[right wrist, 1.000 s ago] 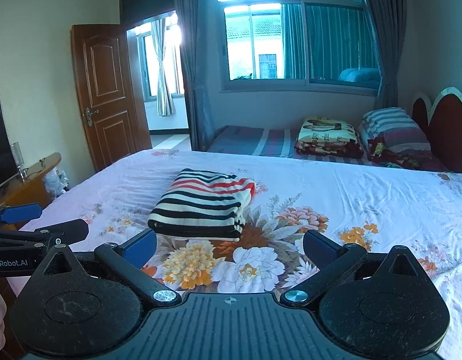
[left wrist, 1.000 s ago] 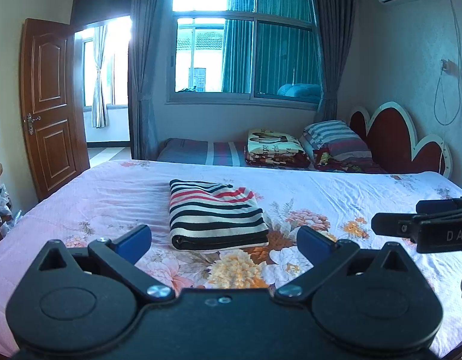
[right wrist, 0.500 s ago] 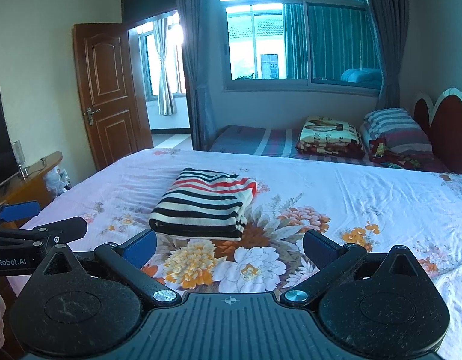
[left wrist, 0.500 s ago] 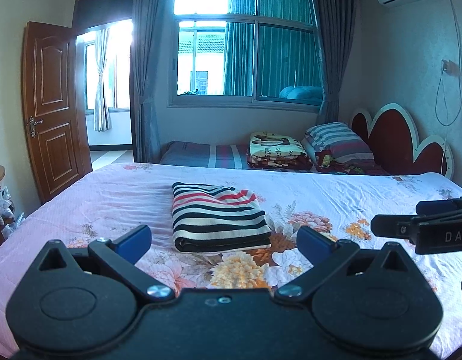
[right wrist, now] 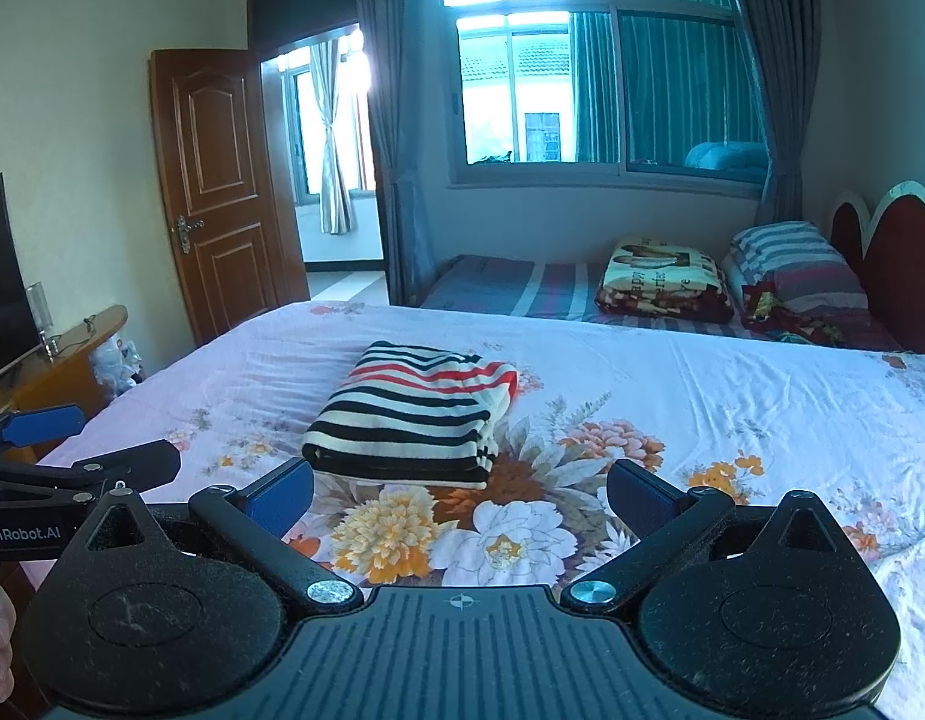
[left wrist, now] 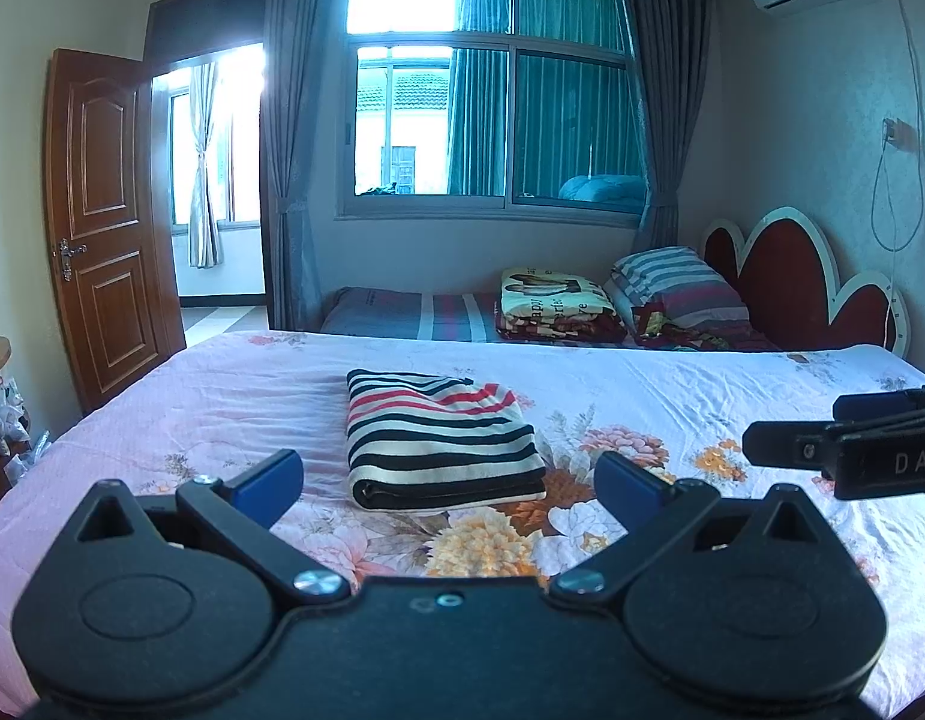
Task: Fold small clothes
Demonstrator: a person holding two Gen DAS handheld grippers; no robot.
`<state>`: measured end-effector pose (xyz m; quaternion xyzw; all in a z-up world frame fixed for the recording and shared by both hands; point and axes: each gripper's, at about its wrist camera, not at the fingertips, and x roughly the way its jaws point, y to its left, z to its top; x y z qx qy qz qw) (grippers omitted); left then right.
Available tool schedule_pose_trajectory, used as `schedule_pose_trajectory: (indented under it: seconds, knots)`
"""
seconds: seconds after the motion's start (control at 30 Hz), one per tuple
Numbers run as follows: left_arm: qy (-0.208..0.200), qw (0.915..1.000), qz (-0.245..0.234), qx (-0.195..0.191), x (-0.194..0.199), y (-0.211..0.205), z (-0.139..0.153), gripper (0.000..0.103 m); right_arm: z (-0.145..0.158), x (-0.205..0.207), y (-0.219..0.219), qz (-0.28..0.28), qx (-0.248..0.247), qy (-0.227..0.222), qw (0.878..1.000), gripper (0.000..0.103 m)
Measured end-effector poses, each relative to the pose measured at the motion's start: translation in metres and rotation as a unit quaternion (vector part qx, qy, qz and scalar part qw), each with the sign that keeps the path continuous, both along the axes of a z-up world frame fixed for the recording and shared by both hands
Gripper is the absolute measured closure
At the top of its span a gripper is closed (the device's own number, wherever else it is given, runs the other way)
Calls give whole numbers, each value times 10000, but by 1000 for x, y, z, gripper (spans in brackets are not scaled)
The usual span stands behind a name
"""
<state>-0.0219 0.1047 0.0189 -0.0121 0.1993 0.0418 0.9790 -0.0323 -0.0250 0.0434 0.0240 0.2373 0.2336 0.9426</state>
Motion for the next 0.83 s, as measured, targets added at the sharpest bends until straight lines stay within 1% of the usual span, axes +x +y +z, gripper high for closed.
schedule_pose_trajectory:
  seconds: [0.43,0.57,0.6,0.73,0.83]
  knots:
    - [-7,10000,-53,-16,1,1,-3,1,-1,0,0,36,-21,1,10000,0]
    - [-19,9999,-94,-98,2,4,-3,1,-2,0,0,44,-29,13,10000,0]
    - [9,9999,-23,-108,3,5,-4,2,-2,0,-1,53,-25,18,10000,0]
    - [2,9999,-118,-29,4,7,-5,2,-3,1,-1,67,-19,16,10000,0]
    - [-52,9998,-146,-87,3,8,-3,2,-3,2,-1,88,-14,12,10000,0]
